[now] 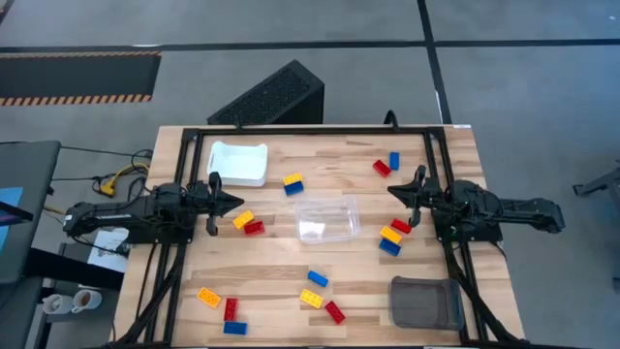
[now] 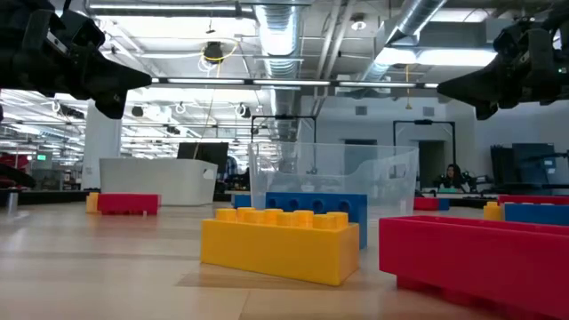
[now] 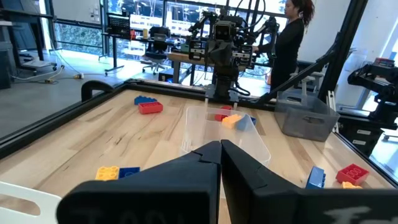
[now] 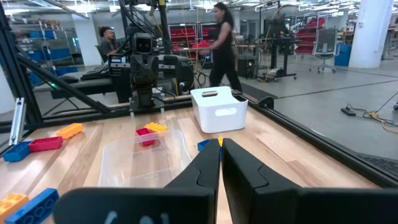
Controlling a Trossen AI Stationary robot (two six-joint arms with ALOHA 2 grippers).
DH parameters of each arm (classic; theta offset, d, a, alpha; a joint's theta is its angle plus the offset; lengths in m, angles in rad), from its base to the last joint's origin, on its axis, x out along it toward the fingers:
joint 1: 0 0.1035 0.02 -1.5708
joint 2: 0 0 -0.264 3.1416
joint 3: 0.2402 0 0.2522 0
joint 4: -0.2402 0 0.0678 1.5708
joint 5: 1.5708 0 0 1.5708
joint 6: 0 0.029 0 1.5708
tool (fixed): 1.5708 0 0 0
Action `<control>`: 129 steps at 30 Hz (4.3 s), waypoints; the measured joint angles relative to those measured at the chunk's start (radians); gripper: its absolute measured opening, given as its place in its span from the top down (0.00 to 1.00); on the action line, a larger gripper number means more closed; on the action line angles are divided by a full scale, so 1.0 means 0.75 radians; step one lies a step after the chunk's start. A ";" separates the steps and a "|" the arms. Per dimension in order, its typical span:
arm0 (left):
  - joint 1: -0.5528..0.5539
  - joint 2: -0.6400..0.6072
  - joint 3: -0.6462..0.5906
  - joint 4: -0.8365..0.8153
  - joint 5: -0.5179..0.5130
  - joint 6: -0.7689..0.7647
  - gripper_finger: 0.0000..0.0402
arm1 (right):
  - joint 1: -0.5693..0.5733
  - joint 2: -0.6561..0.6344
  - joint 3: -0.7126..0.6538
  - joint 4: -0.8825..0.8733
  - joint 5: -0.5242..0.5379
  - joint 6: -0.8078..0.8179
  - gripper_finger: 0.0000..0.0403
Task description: Sort & place blocks by color
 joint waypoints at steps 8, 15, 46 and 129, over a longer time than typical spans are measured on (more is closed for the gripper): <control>0.000 0.000 0.000 0.000 0.000 0.000 1.00 | 0.000 0.000 0.000 0.000 0.000 0.000 0.89; 0.000 0.000 0.000 0.000 0.000 0.000 1.00 | 0.000 0.000 0.000 0.000 0.000 0.000 0.89; 0.000 0.000 0.000 0.004 0.000 0.032 1.00 | 0.000 0.000 0.000 0.000 0.000 0.000 0.89; 0.000 0.158 0.227 -0.164 -0.094 -0.081 0.59 | 0.000 0.000 0.000 0.000 0.000 0.000 0.89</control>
